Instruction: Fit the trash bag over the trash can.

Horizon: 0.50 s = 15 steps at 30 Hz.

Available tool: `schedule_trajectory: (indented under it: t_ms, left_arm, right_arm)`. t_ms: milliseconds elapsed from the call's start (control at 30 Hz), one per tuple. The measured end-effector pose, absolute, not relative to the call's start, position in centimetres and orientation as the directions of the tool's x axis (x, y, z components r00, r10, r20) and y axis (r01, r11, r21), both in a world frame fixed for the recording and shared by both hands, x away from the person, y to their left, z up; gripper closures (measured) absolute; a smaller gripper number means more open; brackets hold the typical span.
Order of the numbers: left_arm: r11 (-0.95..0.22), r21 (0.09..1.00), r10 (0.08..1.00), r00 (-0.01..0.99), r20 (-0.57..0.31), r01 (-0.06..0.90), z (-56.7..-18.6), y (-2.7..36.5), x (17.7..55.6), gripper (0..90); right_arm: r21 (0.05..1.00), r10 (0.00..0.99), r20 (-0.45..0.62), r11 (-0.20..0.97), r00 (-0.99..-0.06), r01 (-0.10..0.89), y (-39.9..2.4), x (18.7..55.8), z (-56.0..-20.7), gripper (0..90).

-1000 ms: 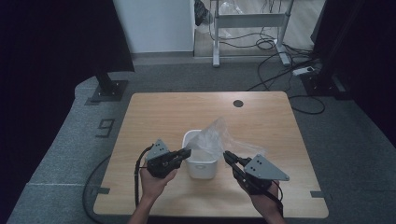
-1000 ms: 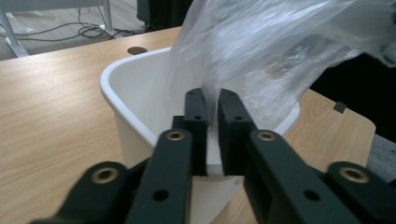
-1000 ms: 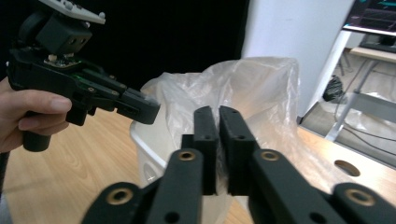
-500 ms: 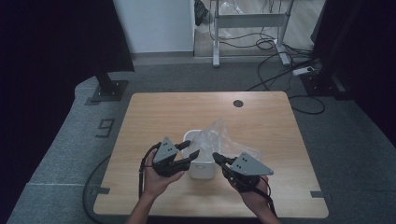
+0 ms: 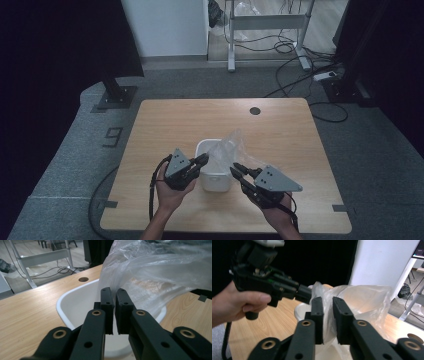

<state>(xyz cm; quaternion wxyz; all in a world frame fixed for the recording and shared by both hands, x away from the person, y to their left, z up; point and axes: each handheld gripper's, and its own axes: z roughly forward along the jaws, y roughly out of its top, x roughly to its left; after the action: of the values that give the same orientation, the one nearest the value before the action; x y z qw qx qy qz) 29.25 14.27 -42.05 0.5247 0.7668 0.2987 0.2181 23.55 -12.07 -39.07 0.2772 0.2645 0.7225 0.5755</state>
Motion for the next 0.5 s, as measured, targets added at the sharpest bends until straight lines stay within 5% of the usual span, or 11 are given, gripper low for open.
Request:
schedule_trajectory:
  t_ms: [500]
  left_arm:
    - [-0.259, 0.939, 0.684, 0.729, 0.011, 0.228, -43.7, 14.6, 27.5, 88.1]
  right_arm:
    - [0.989, 0.727, -0.085, 0.147, -0.681, 0.034, -14.2, 23.0, -36.5, 63.3]
